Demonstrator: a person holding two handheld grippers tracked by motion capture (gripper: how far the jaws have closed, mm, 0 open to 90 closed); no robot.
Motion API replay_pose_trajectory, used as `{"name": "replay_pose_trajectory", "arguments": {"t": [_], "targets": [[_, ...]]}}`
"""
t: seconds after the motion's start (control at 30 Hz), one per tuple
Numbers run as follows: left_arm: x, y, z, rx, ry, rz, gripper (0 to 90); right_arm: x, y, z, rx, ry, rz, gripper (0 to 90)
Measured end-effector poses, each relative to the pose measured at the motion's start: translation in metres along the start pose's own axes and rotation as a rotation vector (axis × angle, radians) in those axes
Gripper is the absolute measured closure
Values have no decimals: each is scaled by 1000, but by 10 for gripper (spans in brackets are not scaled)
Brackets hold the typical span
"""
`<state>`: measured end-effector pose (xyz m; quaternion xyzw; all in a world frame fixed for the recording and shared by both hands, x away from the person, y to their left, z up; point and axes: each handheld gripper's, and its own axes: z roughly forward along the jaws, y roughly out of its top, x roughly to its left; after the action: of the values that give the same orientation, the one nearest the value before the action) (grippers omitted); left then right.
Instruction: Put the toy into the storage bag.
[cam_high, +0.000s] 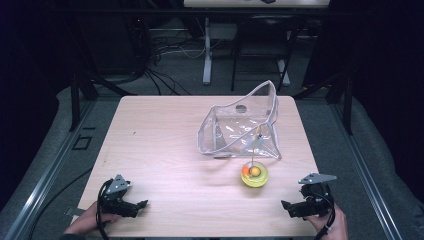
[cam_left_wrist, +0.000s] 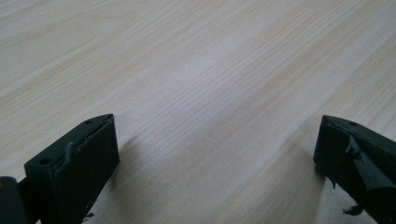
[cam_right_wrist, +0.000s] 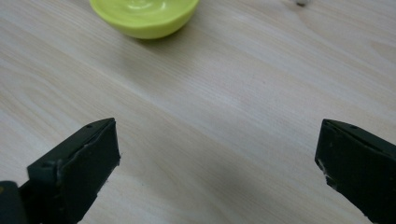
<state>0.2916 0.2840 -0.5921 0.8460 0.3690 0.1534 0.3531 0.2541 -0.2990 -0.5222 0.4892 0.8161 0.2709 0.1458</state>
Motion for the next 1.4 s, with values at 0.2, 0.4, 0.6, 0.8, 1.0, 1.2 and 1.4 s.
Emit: {"name": "replay_pose_trajectory", "arguments": {"t": [0.2, 0.4, 0.6, 0.8, 1.0, 1.2, 1.4], "targets": [[0, 0, 0, -3, 5, -1, 0, 7, 11, -3, -34, 4, -27, 0], [0, 0, 0, -3, 3, -2, 0, 12, 24, -6, -62, -1, -60, 0], [0, 0, 0, -2, 3, -1, 0, 17, 38, -4, -71, 6, -89, 0], [0, 0, 0, -2, 3, -1, 0, 23, 53, -1, -88, 27, -123, 0], [0, 0, 0, -2, 3, -1, 0, 33, 66, 0, -100, 53, -154, 0], [0, 0, 0, -2, 3, -1, 0, 39, 77, 2, -102, 86, -170, 0], [0, 0, 0, -2, 3, -1, 0, 45, 90, 7, -101, 113, -188, 0]]}}
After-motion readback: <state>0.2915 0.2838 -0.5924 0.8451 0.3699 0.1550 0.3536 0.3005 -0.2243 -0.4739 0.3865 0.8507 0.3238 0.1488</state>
